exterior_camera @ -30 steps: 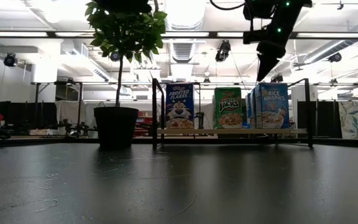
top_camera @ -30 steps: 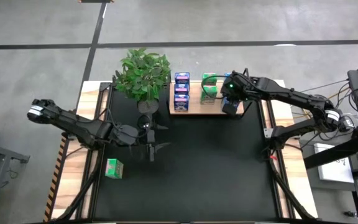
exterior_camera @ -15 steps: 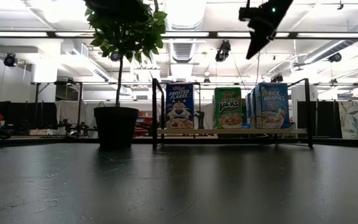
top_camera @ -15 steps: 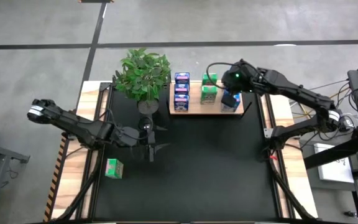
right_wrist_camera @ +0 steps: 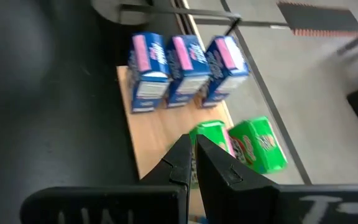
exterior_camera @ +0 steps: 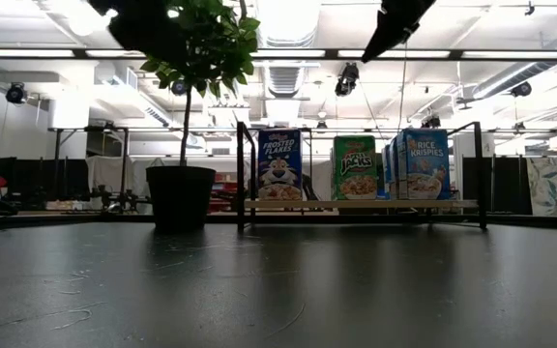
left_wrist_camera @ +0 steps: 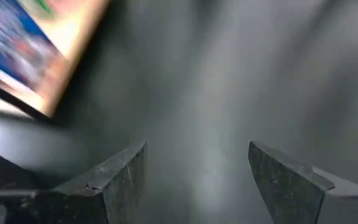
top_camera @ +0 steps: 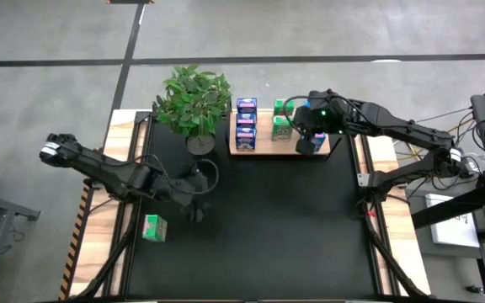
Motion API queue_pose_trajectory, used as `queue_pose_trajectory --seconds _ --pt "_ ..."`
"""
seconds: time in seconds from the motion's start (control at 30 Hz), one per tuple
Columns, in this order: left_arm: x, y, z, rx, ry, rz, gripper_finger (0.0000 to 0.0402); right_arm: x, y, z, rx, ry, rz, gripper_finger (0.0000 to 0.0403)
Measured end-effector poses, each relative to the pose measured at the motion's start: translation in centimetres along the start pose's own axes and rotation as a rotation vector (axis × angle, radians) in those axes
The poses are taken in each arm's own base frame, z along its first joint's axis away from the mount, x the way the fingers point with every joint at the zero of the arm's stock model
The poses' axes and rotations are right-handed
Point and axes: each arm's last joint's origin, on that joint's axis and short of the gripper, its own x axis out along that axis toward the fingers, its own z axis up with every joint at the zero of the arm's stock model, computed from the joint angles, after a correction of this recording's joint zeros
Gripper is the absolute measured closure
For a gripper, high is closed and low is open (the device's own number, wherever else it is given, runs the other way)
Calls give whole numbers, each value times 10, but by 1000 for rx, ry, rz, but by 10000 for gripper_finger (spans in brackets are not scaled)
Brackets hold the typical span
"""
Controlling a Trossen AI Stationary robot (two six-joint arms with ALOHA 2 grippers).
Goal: Stack cereal on shelf
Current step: Put the green cereal box on the shelf aligned with the other green cereal boxes
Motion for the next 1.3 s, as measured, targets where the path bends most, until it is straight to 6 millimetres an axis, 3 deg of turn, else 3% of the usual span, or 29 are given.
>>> queue_pose_trajectory --seconds 0.23,0.43,0.6,0.8,0.97,1.13,1.3 --pt "-18 -37 -17 95 395 -245 138 -2 12 4 -47 -20 34 390" --pt "-47 -59 -31 -20 552 -174 138 -1 16 4 -31 -23 47 390" --pt "-75 -76 -52 -72 567 -111 138 0 20 3 -1 -22 57 390" --pt "-91 -73 -74 -437 550 153 138 3 26 1 -5 -12 73 390" --pt "-86 -71 -84 -679 528 278 138 7 29 -3 -22 4 80 390" --pt "-84 -68 -88 -821 526 352 138 10 30 -6 -40 19 84 390" --pt "-81 -66 -93 -831 537 412 138 11 31 -7 -43 22 84 390"
